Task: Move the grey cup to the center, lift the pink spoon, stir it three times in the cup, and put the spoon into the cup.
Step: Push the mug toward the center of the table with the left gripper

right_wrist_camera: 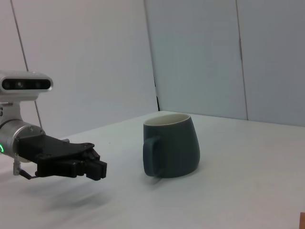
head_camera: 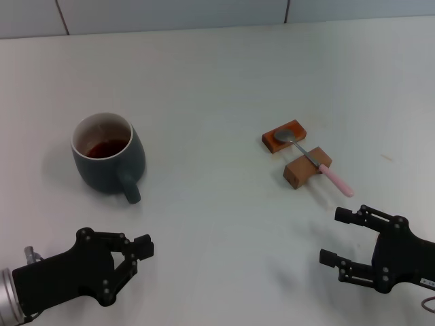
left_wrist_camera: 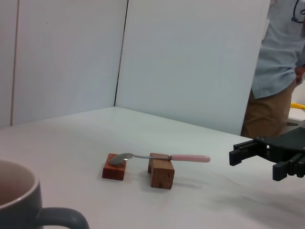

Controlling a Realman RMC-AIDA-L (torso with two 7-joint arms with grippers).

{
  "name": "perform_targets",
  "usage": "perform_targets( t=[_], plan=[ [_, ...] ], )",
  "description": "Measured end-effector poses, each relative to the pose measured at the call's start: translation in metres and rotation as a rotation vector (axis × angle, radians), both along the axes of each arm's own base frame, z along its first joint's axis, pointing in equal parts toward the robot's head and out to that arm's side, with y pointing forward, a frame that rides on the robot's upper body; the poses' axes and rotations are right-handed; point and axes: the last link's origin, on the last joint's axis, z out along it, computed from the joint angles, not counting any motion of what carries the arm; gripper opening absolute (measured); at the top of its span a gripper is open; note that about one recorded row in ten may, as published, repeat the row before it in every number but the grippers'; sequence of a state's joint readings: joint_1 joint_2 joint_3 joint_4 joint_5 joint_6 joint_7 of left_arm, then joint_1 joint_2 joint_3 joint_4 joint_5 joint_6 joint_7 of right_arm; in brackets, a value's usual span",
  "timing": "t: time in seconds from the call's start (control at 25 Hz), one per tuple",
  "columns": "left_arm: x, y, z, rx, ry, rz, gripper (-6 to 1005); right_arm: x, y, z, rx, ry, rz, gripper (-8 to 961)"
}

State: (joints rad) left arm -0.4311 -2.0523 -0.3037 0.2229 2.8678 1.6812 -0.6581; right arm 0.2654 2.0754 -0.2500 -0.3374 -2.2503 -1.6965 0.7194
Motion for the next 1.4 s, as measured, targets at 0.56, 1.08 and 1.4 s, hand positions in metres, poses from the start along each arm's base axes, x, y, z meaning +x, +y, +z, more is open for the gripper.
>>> perform_targets(
  t=[0.56, 1.08, 1.4],
  plan=[
    [0.022, 0.035, 0.039, 0.41, -0.239, 0.028, -2, 0.0, 0.003, -0.001, 0.001, -0.006, -0.001, 791],
    [-0.029, 0.079, 0.06, 0.819, 0.186, 0.173, -2, -0.004, 0.006, -0.004, -0.005, 0.006, 0.009, 791],
    [-0.044, 0.08, 0.042, 0.793, 0.339, 0.217, -2, -0.005, 0.008, -0.003, -0.006, 0.005, 0.014, 791]
  ],
)
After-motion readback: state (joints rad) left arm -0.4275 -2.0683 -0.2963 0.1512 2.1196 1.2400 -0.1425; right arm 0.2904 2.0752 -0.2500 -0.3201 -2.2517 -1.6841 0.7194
